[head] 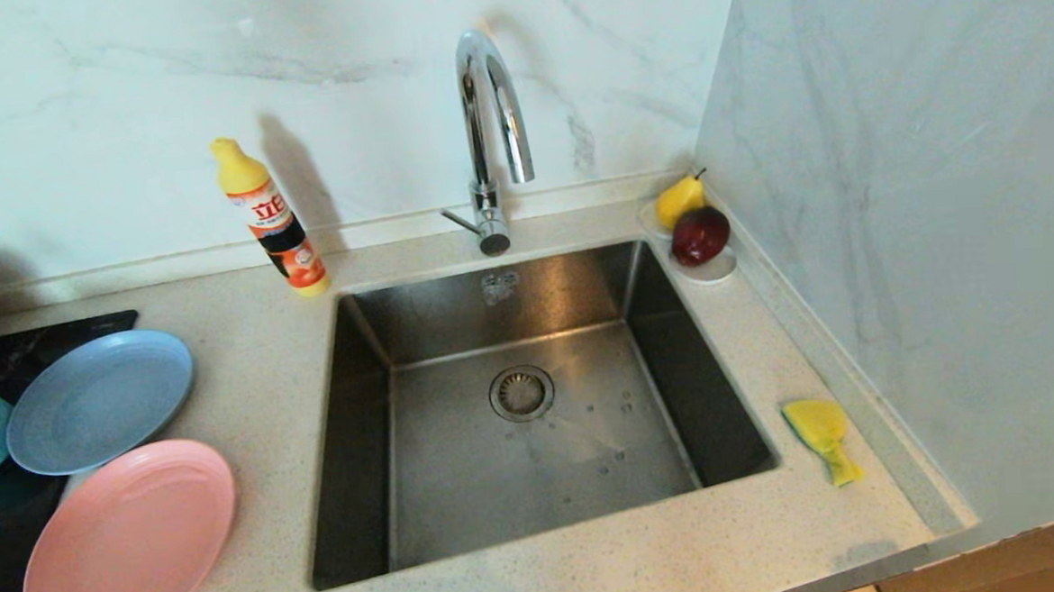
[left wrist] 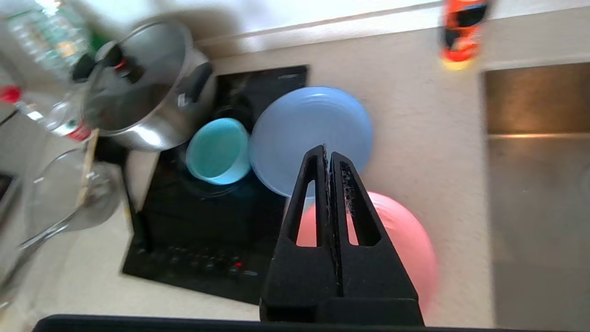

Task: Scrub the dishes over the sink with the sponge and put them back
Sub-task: Place the plate on the plate

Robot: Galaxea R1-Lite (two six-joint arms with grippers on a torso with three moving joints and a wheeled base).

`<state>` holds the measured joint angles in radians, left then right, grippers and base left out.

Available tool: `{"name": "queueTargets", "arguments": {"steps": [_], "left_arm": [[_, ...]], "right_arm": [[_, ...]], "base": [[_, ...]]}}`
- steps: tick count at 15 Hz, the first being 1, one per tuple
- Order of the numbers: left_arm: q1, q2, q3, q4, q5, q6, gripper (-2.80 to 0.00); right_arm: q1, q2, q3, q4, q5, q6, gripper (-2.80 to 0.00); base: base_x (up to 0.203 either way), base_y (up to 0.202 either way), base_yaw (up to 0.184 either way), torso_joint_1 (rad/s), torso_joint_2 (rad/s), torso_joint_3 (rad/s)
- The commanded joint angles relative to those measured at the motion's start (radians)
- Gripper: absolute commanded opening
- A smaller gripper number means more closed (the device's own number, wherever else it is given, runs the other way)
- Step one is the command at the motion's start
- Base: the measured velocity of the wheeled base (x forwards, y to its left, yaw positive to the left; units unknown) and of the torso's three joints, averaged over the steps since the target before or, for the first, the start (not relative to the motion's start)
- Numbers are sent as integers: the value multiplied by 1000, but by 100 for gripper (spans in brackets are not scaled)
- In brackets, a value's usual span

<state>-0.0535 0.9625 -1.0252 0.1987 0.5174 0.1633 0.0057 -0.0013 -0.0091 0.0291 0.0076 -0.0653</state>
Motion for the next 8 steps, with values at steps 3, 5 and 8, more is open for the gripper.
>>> {"name": "queueTargets", "arguments": {"steps": [3, 5, 8], "left_arm": [[246, 303, -194, 51, -135, -3, -280], [399, 409, -267, 108, -307, -41, -280], [579, 503, -292, 162, -521, -197, -280]], "right_arm": [[0, 0, 0, 0, 0, -1, -280], [0, 0, 0, 0, 0, -1, -280], [0, 0, 0, 0, 0, -1, -280]], "base": [[0, 0, 0, 0, 0, 0], [0, 0, 0, 0, 0, 0], [0, 0, 0, 0, 0, 0]]}}
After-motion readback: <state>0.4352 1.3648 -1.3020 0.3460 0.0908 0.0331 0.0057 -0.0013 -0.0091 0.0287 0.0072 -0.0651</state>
